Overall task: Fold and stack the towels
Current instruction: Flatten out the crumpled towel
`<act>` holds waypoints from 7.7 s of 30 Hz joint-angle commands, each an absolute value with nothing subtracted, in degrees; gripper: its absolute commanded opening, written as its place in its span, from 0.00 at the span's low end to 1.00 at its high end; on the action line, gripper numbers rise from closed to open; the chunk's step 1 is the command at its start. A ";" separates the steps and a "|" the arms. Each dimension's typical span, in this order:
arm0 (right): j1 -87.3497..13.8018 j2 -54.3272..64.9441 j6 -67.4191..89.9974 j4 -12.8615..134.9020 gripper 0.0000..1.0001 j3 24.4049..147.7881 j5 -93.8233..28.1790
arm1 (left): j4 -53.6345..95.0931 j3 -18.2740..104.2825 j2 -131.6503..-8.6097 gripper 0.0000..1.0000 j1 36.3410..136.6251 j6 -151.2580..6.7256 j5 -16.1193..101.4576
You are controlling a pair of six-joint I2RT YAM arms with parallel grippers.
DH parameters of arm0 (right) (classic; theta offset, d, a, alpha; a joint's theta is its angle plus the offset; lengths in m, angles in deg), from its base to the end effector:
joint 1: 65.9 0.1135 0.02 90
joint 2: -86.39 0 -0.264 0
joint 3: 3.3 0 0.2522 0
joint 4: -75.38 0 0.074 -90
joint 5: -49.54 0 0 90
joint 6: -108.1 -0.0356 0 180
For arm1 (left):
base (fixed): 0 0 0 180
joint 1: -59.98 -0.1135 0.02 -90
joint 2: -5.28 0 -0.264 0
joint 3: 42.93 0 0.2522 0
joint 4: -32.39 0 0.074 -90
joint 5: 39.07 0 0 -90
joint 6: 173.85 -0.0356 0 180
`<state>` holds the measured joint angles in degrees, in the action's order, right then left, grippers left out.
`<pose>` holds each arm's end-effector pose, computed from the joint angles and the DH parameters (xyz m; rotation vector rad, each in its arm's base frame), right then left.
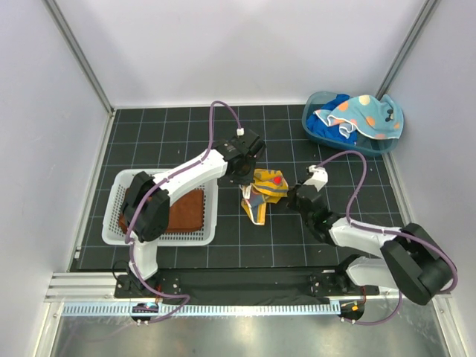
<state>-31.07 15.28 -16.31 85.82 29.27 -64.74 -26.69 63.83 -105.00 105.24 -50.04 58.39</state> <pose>0.1936 0.1169 0.1560 0.2523 2.0144 0.3295 0.2944 -0.2905 0.2486 0.2248 2.6687 -0.2809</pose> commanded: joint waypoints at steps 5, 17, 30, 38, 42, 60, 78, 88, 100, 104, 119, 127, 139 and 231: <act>-30.75 22.06 -24.43 72.97 0.24 32.17 -70.79 | -26.73 64.00 -100.46 0.00 104.98 -51.41 58.75; -32.77 6.42 -26.28 65.04 0.41 45.18 -67.01 | -25.41 58.20 -97.65 0.00 104.98 -50.89 59.10; -32.85 -1.15 -26.63 66.80 0.44 46.41 -64.90 | -24.53 56.44 -96.94 0.00 104.98 -50.89 59.02; -33.03 2.53 -27.33 65.83 0.42 43.96 -64.28 | -24.62 55.83 -96.59 0.00 105.07 -50.97 58.84; -32.59 4.65 -26.37 64.43 0.39 44.39 -63.40 | -24.35 55.74 -96.68 0.00 105.07 -50.89 58.67; -31.01 -0.45 -26.11 61.97 0.41 44.74 -68.14 | -24.62 56.00 -96.94 0.00 105.60 -50.97 58.93; -31.01 8.68 -21.89 52.66 0.01 49.39 -69.46 | -26.90 57.93 -95.36 0.00 107.88 -53.69 60.33; -31.01 24.86 -19.51 40.80 0.01 50.98 -70.61 | -27.87 55.75 -91.93 0.00 114.20 -54.49 61.30; -31.01 15.38 -20.83 50.97 0.28 44.48 -67.36 | -21.89 41.07 -90.35 0.00 119.57 -47.99 64.20; -31.01 11.78 -20.04 53.70 0.37 44.83 -65.69 | -21.36 39.66 -90.70 0.00 119.84 -47.11 65.43; -30.83 12.03 -19.69 55.46 0.45 41.49 -60.59 | -21.45 41.15 -92.28 0.00 119.93 -47.46 68.07; -29.61 10.71 -20.39 56.42 0.46 40.70 -60.76 | -21.45 42.03 -93.16 0.00 119.92 -47.63 68.24; -28.90 7.55 -21.62 56.26 0.10 40.61 -61.12 | -22.15 43.34 -93.60 0.00 119.84 -48.07 68.94; -59.48 -27.96 -14.86 51.07 0.01 114.62 -34.66 | -9.24 116.46 -133.41 0.00 77.47 -51.07 28.53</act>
<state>-58.15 -30.01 -14.93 48.10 110.71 -34.03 -17.17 112.39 -133.81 78.35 -53.54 31.99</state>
